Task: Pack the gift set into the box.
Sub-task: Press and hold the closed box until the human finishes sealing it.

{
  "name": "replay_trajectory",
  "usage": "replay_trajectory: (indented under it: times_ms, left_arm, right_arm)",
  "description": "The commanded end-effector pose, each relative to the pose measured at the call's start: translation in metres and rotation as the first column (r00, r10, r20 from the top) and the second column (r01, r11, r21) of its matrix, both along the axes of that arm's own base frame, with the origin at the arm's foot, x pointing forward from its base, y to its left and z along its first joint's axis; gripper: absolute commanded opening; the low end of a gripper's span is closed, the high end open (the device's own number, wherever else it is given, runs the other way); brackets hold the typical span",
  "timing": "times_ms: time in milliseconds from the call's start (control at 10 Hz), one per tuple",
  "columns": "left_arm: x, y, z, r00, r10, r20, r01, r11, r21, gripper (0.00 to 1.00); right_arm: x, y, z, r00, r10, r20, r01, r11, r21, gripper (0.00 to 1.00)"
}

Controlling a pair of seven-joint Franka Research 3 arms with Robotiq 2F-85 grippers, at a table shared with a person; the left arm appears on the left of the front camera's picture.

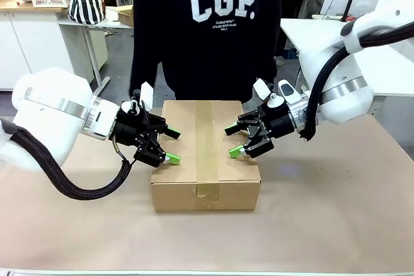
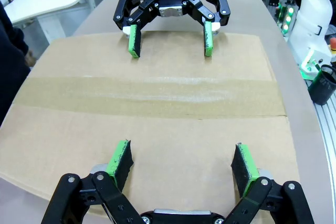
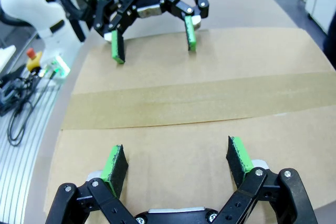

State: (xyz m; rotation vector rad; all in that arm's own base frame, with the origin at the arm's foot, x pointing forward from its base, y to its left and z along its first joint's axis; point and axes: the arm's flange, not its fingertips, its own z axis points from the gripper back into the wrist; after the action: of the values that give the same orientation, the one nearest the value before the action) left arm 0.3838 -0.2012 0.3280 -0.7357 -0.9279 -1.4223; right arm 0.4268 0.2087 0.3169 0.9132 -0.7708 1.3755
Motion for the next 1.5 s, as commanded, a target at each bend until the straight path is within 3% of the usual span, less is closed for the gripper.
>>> replay_trajectory:
  times_ms: [0, 1200, 1300, 1400]
  left_arm:
    - [-0.002, -0.003, -0.001, 1.000, 0.007, 0.009, -0.007, 1.000, 0.003, 1.00]
    - [-0.002, -0.003, -0.001, 1.000, 0.007, 0.009, -0.007, 1.000, 0.003, 1.00]
    - [0.000, 0.000, 0.000, 1.000, 0.000, 0.000, 0.000, 1.000, 0.000, 1.00]
    - [0.005, 0.006, 0.000, 0.994, -0.054, -0.099, 0.042, 0.992, -0.123, 1.00]
  right_arm:
    - [-0.001, -0.002, -0.003, 1.000, -0.005, -0.003, 0.005, 1.000, -0.008, 1.00]
    - [-0.001, -0.002, -0.003, 1.000, -0.005, -0.003, 0.005, 1.000, -0.008, 1.00]
    - [0.000, 0.000, 0.000, 1.000, 0.000, 0.000, 0.000, 1.000, 0.000, 1.00]
    - [0.012, -0.001, -0.003, 0.995, 0.000, -0.096, 0.006, 0.998, 0.063, 1.00]
